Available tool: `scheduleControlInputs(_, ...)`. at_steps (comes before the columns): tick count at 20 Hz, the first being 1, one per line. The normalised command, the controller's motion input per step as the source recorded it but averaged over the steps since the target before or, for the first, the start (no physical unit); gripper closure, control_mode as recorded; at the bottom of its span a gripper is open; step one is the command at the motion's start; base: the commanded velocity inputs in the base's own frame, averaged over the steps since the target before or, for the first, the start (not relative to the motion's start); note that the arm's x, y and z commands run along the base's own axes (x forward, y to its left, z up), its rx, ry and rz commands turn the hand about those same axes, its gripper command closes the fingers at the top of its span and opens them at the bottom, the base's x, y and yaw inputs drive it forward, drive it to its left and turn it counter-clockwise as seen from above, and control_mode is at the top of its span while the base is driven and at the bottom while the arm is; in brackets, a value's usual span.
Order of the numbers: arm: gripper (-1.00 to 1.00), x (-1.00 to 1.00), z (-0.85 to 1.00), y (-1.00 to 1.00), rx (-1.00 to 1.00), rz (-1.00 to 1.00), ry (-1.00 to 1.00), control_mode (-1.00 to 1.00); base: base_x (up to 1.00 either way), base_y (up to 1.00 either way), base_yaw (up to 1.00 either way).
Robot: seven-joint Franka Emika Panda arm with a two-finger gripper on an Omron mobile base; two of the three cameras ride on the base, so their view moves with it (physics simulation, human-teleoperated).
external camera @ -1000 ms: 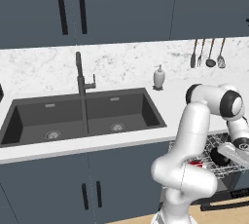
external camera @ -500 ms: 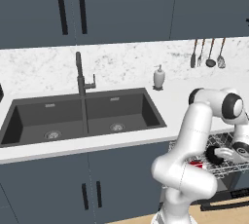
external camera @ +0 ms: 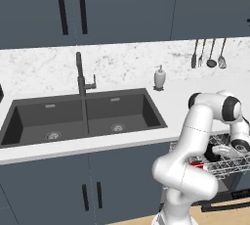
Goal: Pick up the cup and bowl from the counter, place them in the dishwasher, and close the dishwasher door.
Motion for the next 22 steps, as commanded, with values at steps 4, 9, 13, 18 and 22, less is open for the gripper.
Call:
scheduleControlInputs(4,1.00,0.48,-0.17,0.00,0.00,0.01,0.01,-1.00,0.00,0.00,0.00)
scheduleControlInputs(9,1.00,0.34,-0.59,-0.04,0.00,0.05,-0.04,-1.00,0.00,0.00,0.00)
scheduleControlInputs(13,1.00,0.31,-0.56,-0.08,0.00,0.06,-0.01,-1.00,0.00,0.00,0.00)
scheduleControlInputs(18,1.00,0.04,-0.48,-0.48,0.04,0.12,-0.04,-1.00,0.00,0.00,0.00)
scheduleControlInputs(22,1.00,-0.46,0.00,-0.81,0.15,0.20,-0.26,-1.00,0.00,0.00,0.00)
